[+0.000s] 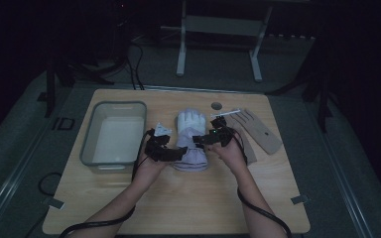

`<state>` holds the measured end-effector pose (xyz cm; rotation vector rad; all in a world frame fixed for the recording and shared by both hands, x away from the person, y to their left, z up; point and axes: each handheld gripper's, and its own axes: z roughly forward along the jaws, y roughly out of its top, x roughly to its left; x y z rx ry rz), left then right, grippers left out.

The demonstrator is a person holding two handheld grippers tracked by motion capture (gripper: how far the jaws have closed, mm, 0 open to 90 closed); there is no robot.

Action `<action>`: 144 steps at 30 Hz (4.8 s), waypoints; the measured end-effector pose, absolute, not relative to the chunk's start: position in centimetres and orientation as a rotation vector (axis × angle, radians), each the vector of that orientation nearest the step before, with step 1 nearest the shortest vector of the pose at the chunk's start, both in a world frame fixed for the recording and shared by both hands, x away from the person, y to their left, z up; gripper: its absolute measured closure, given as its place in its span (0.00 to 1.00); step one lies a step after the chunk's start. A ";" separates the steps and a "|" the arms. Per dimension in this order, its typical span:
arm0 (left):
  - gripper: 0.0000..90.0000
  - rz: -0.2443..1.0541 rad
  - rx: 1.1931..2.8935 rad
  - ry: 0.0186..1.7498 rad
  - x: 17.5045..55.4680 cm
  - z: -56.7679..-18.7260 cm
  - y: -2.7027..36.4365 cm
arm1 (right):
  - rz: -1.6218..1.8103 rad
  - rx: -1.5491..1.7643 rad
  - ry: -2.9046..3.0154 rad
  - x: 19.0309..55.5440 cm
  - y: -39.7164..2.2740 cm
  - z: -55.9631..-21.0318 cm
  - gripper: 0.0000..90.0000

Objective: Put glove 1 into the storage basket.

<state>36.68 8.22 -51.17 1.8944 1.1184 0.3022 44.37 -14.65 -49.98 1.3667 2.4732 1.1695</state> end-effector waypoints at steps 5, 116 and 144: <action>0.23 0.177 1.930 1.189 37.3 -53.3 7.7 | 1.213 1.503 2.422 45.3 -14.5 -51.5 0.18; 0.79 0.046 2.157 1.415 37.3 -49.8 29.8 | 1.039 1.247 2.720 44.3 11.7 -49.2 0.75; 0.47 0.088 2.164 1.390 36.3 -49.2 28.5 | 0.936 1.165 2.784 44.4 10.3 -47.9 0.27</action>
